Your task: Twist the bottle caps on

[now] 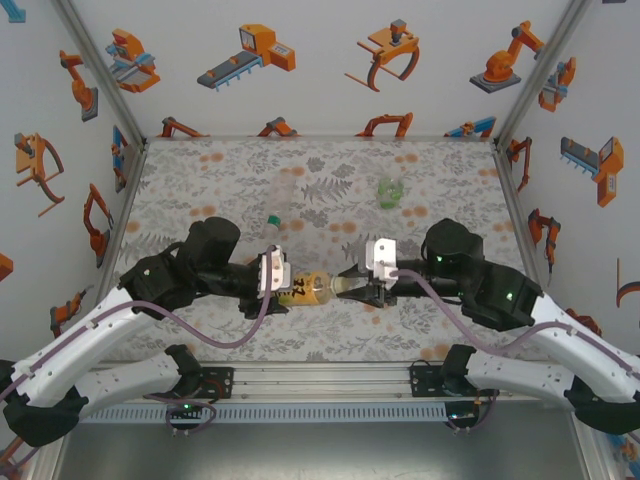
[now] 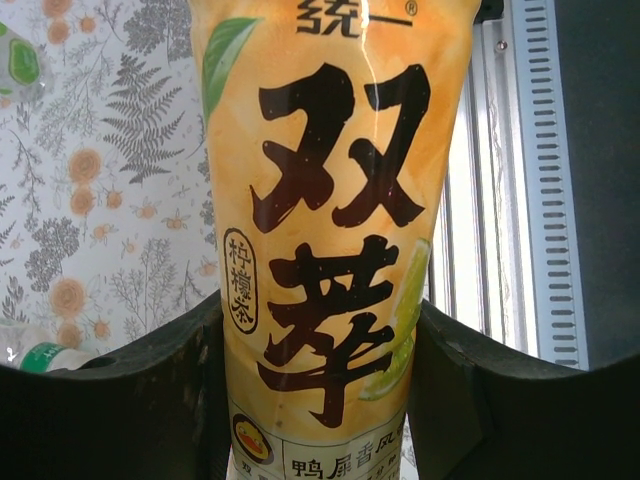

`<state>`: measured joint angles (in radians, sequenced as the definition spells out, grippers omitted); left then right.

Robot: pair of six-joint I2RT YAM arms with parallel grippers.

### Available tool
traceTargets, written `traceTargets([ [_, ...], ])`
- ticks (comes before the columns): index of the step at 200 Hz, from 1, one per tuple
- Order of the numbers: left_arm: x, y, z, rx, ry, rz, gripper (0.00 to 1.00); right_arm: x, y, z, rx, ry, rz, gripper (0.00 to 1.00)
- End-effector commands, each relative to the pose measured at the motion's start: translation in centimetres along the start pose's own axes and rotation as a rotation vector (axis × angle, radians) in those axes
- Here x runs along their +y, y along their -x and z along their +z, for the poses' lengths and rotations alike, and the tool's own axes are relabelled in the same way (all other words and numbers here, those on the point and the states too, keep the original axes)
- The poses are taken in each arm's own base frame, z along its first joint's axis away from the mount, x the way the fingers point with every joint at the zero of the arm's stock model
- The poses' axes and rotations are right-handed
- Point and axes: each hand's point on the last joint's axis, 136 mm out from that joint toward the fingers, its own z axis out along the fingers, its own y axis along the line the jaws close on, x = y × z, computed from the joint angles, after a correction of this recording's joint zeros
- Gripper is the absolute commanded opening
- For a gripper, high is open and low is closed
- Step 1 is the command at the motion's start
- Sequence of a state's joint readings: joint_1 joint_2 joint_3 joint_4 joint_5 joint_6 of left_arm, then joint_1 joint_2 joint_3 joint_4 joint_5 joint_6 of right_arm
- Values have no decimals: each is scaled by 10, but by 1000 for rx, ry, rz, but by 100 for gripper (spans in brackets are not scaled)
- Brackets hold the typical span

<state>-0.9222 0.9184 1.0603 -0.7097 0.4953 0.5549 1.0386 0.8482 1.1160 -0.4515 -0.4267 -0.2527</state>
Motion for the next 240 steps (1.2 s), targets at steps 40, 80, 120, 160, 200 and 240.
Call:
traceTargets([
  [40,5,19,-5,-52,16,29,0,-49,-13,2,-142,-267,1119,0],
  [80,6,20,-4,-52,13,32,0,-45,-44,10,-78,-336,1691,0],
  [120,7,20,-2,-49,9,31,0,-44,-63,3,-143,-391,1960,0],
  [160,8,22,0,-49,3,36,0,-50,-39,-2,-94,-394,1726,19],
  [200,7,22,1,-52,-7,34,0,-65,11,-30,-123,-410,1212,52],
  [240,8,23,1,-54,-6,36,0,-56,57,-48,-207,-322,598,53],
])
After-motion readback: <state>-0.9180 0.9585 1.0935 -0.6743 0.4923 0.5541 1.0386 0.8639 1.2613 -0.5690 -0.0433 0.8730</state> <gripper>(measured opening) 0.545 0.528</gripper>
